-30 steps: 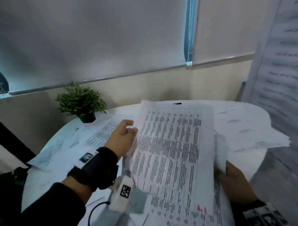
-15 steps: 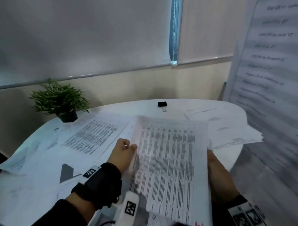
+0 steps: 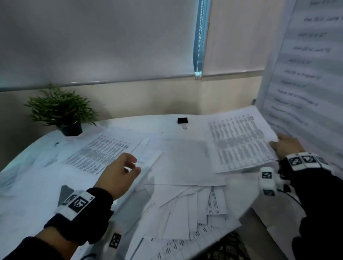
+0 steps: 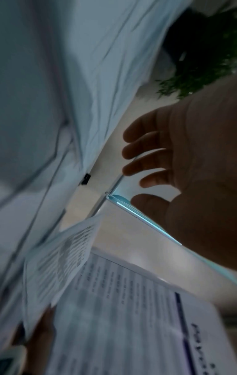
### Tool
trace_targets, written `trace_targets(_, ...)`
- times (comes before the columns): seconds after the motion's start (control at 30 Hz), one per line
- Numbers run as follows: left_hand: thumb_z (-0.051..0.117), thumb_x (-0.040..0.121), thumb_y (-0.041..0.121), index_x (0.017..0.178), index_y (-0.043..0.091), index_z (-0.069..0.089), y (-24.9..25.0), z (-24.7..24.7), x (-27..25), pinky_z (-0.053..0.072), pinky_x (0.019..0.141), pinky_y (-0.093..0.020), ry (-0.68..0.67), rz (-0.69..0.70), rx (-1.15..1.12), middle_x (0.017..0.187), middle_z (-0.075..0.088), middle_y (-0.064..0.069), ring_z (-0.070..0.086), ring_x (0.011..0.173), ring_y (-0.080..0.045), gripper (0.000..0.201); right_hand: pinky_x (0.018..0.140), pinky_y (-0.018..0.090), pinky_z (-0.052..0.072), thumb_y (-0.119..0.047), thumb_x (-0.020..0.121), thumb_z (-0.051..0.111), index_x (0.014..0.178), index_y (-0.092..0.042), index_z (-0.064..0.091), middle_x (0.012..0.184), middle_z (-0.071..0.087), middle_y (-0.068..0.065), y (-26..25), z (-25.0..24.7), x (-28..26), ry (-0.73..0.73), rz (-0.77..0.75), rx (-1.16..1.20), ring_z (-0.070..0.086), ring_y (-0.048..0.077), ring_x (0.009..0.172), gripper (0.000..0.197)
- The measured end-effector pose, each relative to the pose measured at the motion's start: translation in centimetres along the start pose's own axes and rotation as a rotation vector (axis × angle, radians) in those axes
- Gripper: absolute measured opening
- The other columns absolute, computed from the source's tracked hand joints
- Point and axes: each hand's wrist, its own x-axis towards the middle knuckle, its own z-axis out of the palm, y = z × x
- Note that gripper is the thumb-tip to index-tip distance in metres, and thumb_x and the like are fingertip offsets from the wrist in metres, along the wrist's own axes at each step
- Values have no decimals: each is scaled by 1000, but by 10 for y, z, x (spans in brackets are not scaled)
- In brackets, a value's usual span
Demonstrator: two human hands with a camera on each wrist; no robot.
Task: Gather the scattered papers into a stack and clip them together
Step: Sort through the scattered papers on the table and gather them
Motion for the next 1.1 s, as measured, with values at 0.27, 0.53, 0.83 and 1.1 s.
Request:
trace_targets(0.27, 65, 76, 53, 121, 25, 47, -31, -8, -4, 45, 91, -33, -171, -6, 559, 115, 53, 3, 49, 111, -18, 56, 101, 44, 38, -4, 81, 67, 126, 8, 51, 130, 50, 30, 38, 25, 27, -17, 59, -352, 47, 42, 120, 49)
trace_targets(0.53, 56, 81, 62, 129, 19, 43, -31, -8, 18, 45, 95, -38, -213, -152, 626, 131, 48, -5, 51, 117, -23, 65, 99, 41, 40, -40, 87, 58, 137, -25, 43, 130, 53, 14, -36, 51, -54, -193, -420, -485, 50, 34, 118, 54)
trace_targets(0.83, 60, 60, 81, 137, 11, 41, -49, -24, 65, 44, 96, -37, -272, -359, 765, 137, 52, -11, 51, 122, -30, 106, 113, 26, 16, -49, 97, 37, 150, -26, 16, 157, 20, -1, -107, 136, -162, -882, -677, -866, 21, 16, 143, 62)
trace_targets(1.1, 64, 78, 49, 117, 12, 57, -39, -10, 71, 42, 75, -28, -231, -205, 913, 118, 63, -8, 59, 109, -28, 55, 108, 32, 31, -59, 90, 40, 148, -33, 21, 151, 33, 6, -106, 151, -169, -915, -668, -987, 37, 26, 135, 67)
